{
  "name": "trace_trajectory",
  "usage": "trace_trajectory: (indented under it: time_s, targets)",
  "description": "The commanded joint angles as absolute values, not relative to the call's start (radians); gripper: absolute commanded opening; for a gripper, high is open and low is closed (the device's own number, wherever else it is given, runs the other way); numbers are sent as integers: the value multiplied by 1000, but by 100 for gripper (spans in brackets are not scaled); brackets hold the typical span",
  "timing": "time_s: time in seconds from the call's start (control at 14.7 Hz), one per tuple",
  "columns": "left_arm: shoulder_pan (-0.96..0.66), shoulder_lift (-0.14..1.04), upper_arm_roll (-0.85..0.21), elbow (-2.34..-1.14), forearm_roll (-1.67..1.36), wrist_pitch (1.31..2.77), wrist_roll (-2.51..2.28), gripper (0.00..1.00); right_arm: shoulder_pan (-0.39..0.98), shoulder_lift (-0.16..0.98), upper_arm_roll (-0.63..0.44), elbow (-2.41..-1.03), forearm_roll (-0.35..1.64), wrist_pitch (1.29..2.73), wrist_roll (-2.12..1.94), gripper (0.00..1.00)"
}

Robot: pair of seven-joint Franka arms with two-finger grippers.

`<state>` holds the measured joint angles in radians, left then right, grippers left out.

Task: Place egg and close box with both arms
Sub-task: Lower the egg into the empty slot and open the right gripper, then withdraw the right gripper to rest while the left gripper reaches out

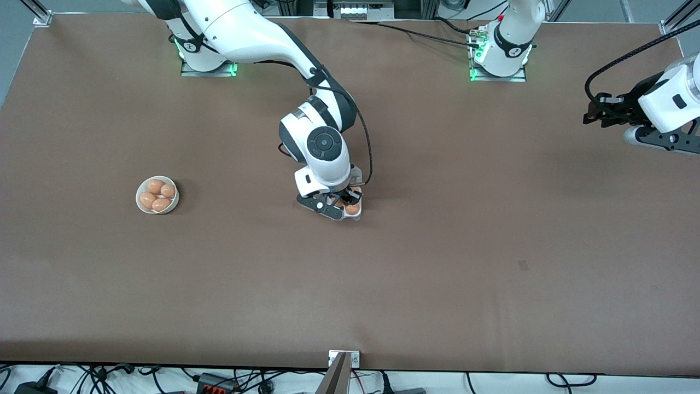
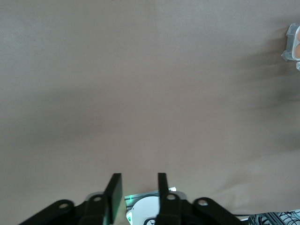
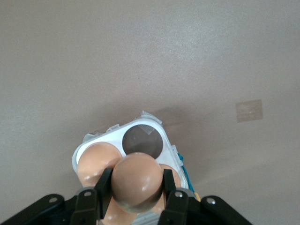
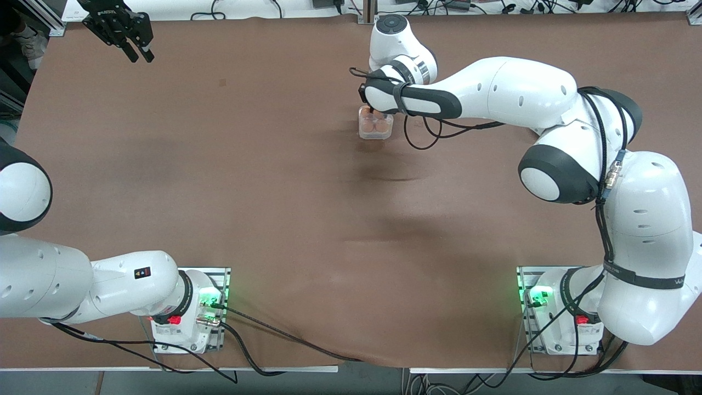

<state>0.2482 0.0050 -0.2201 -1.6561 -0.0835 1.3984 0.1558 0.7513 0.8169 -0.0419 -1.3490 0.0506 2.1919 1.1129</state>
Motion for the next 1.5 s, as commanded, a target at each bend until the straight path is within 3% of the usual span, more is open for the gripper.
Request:
trace_trajectory:
  time_s: [0.0,0.41,0.54,0.61,0.68,0.75,1.09,1.43]
  targets:
    - [255,17,-225,-1634,-104,1378,149,29,765,827,-57,-1336,-3,2206,1134,18]
    - [245,17,-227,-1631,-101,1373,143,3,764,834,-57,-1336,-28,2212,1134,19]
    - [245,17,-227,-1631,-103,1371,144,1,764,836,-57,-1338,-28,2212,1134,24]
    - [245,17,-227,-1631,-103,1368,144,1,764,836,-57,-1338,-26,2212,1132,51]
    - [244,17,-227,-1629,-104,1350,152,1,764,836,-57,-1338,-28,2212,1131,96]
    - [245,17,-226,-1626,-104,1338,155,1,764,836,-57,-1338,-26,2212,1131,100]
    - [242,81,-227,-1537,-129,1252,153,1,743,816,-58,-1331,-23,2188,1105,100]
    - [238,95,-230,-1519,-141,1224,152,4,667,678,-61,-1327,-28,1970,912,100]
